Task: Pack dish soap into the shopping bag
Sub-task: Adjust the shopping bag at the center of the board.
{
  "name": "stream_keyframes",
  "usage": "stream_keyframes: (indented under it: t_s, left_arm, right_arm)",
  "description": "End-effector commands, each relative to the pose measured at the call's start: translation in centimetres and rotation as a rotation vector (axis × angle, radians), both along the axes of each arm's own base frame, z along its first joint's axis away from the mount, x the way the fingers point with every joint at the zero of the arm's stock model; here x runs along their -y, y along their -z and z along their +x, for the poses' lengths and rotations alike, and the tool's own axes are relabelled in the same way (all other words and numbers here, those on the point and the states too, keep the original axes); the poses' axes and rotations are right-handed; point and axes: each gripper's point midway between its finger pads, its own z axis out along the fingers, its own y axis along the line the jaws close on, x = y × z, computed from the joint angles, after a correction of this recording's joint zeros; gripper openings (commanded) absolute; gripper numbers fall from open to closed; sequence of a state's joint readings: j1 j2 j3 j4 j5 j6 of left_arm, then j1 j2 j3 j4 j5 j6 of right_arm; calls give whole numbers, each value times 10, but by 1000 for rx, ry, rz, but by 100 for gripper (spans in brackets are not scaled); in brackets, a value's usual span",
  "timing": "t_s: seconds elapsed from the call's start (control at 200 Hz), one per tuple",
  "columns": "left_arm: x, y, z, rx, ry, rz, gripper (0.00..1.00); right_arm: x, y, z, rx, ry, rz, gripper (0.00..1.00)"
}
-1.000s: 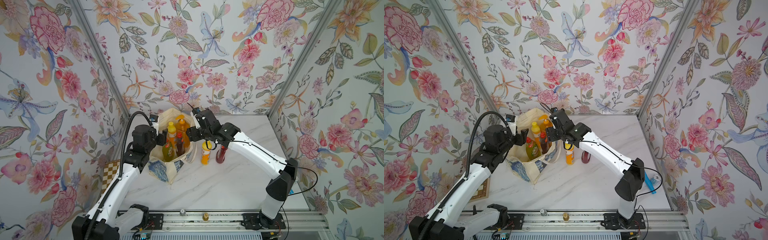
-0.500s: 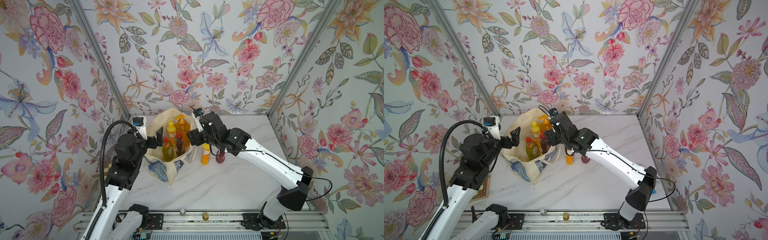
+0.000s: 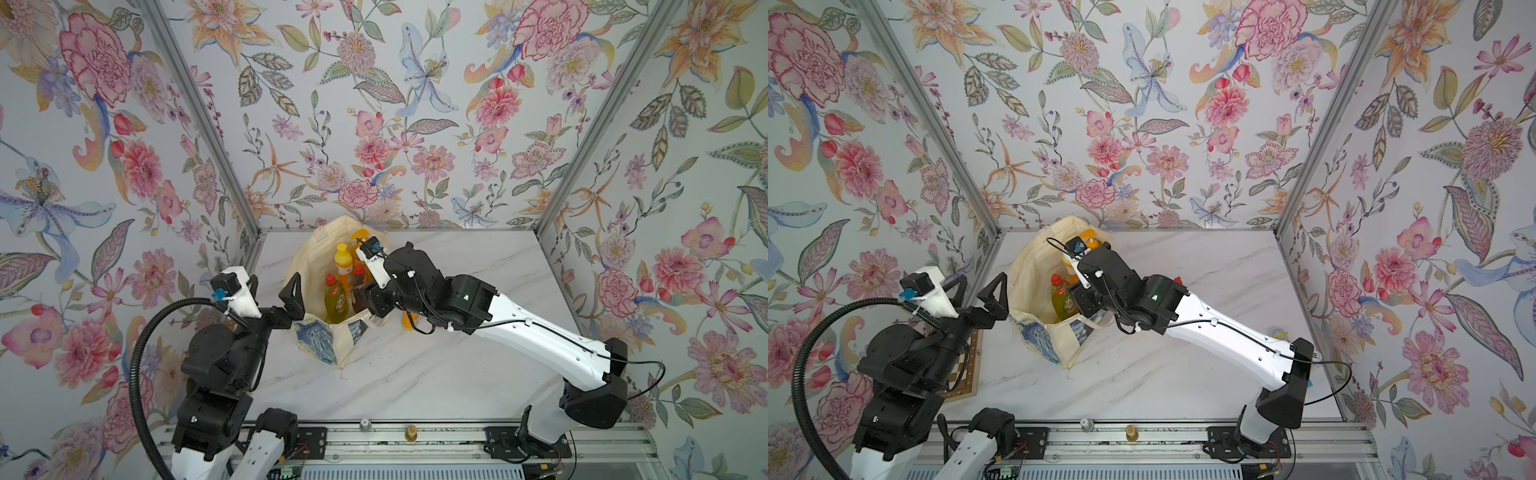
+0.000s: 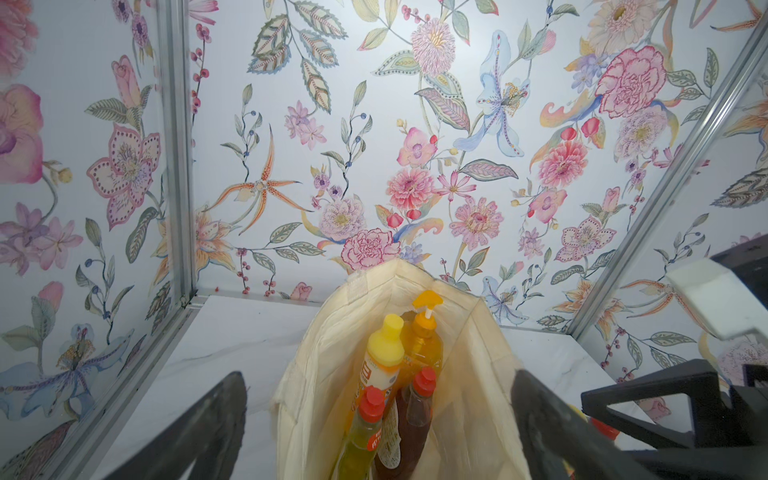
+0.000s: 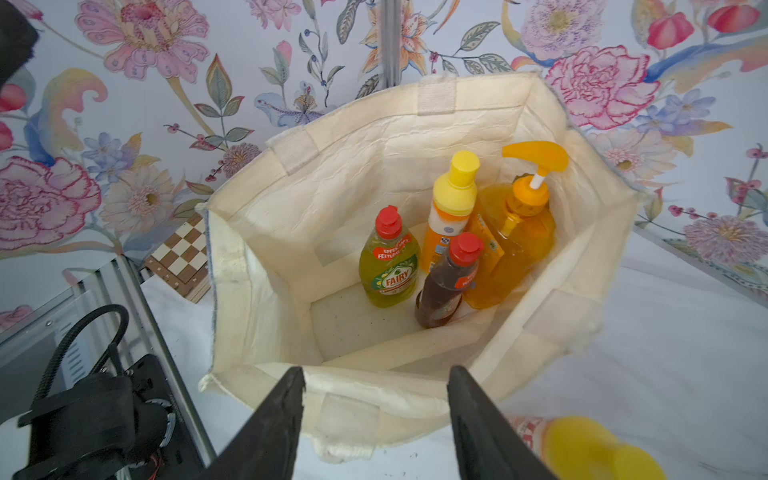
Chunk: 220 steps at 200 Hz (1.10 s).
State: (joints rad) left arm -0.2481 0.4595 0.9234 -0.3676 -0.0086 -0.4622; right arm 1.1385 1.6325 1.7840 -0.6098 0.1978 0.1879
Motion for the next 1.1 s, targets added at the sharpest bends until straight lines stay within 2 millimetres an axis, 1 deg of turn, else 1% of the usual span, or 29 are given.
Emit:
stream_keyframes:
  t_s: [0.0, 0.04, 0.07, 0.255, 0.395, 0.546, 0.831, 0.936, 1.096]
  left_arm:
    - [-2, 50, 1, -168, -22, -42, 99]
    - [-3, 60, 1, -194, -31, -53, 99]
    - [-3, 66, 2, -207, -33, -65, 99]
    - [-1, 98, 9, -254, -38, -127, 98]
    - [3, 114, 18, -279, -33, -146, 98]
    - [7, 124, 23, -301, -25, -149, 98]
    - [13, 139, 29, -317, -4, -197, 98]
    - [14, 137, 31, -306, 1, -213, 98]
    - [16, 125, 34, -279, 8, -232, 99]
  right_arm:
    - [-19, 28, -9, -37, -69, -46, 48]
    - [-23, 35, -10, -50, -78, -57, 41]
    - [-26, 40, -11, -59, -83, -64, 39]
    - [-41, 67, -17, -107, -128, -101, 38]
    - [-47, 84, -25, -137, -168, -128, 38]
    - [-45, 102, -32, -163, -191, -170, 38]
    - [-44, 116, -37, -181, -220, -222, 38]
    - [-45, 119, -39, -185, -229, -237, 38]
    - [-48, 121, -40, -179, -243, -251, 39]
